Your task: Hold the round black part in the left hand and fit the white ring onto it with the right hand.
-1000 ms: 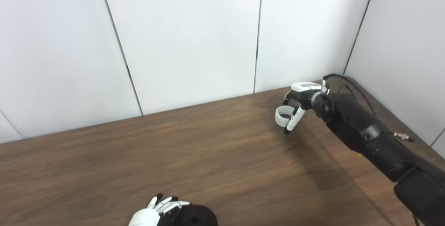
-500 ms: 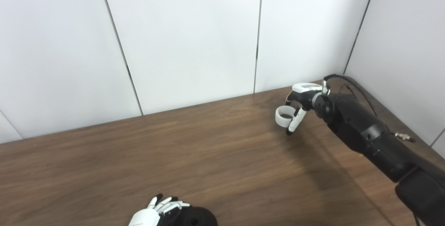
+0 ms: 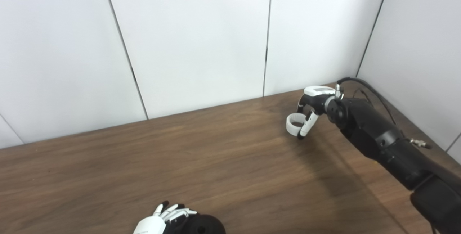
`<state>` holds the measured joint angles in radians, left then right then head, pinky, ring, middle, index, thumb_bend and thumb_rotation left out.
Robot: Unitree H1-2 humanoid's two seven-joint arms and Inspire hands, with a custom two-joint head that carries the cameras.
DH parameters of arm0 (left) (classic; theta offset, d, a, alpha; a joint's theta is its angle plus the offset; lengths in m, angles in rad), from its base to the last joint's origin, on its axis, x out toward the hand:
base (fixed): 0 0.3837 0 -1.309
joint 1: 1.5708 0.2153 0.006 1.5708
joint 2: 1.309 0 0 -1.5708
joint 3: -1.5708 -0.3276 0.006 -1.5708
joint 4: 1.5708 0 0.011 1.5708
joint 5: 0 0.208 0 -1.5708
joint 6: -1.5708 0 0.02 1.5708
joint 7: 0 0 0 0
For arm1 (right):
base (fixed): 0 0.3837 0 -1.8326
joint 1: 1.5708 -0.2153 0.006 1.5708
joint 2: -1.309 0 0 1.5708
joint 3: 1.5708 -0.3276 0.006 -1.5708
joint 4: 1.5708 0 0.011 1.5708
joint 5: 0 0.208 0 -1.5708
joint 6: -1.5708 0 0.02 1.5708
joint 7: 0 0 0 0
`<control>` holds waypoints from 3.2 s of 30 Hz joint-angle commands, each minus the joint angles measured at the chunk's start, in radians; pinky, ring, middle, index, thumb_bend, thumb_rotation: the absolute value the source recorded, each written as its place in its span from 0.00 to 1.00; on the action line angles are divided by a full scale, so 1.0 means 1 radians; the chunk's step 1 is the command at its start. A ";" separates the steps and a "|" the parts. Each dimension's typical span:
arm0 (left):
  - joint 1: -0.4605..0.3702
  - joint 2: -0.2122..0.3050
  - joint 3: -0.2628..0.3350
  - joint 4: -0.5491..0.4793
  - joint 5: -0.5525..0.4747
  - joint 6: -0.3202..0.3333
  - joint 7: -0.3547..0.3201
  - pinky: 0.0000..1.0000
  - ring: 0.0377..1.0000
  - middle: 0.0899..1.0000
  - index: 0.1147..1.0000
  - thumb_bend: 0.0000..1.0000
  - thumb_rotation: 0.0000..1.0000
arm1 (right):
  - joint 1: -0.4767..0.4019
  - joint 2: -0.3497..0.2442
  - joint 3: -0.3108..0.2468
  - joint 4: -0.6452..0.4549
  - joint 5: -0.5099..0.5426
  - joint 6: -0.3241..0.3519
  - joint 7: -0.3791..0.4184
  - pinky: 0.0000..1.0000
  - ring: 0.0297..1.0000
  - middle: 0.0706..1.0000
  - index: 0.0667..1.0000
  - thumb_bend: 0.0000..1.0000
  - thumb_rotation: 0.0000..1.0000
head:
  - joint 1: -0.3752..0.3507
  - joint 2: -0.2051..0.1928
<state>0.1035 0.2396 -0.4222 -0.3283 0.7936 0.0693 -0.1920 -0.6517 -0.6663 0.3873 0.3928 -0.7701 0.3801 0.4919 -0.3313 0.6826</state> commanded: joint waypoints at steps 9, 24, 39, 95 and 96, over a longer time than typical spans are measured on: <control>0.010 0.005 -0.001 -0.010 0.014 0.003 -0.028 1.00 0.87 0.76 0.41 0.53 0.06 | -0.050 -0.020 -0.010 -0.014 -0.012 -0.001 -0.013 0.97 0.96 0.86 0.61 0.90 0.28 | -0.001 0.006; 0.010 0.002 0.000 -0.009 0.015 0.002 -0.026 1.00 0.87 0.76 0.41 0.53 0.06 | -0.049 -0.009 -0.003 -0.006 -0.015 -0.007 -0.024 0.95 0.95 0.84 0.58 0.91 0.27 | 0.000 0.010; 0.008 0.002 -0.001 -0.015 0.019 0.007 -0.036 1.00 0.87 0.76 0.41 0.53 0.06 | -0.053 0.009 -0.004 -0.013 -0.018 0.000 -0.028 0.94 0.94 0.83 0.56 0.89 0.24 | 0.000 0.014; -0.005 -0.052 -0.021 -0.049 0.100 0.044 -0.081 1.00 0.87 0.75 0.41 0.52 0.06 | 0.051 -0.036 0.003 -0.710 -0.043 -0.109 0.258 0.98 0.91 0.77 0.45 0.53 0.14 | 0.133 0.093; -0.006 -0.054 -0.022 -0.049 0.105 0.045 -0.082 1.00 0.87 0.75 0.41 0.53 0.06 | 0.055 -0.031 0.002 -0.731 -0.041 -0.111 0.270 0.98 0.91 0.77 0.45 0.53 0.14 | 0.140 0.096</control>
<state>0.1040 0.1889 -0.4269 -0.3645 0.8771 0.1127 -0.2487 -0.5587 -0.6958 0.4089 -0.2910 -0.8022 0.2832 0.7570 -0.1995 0.7746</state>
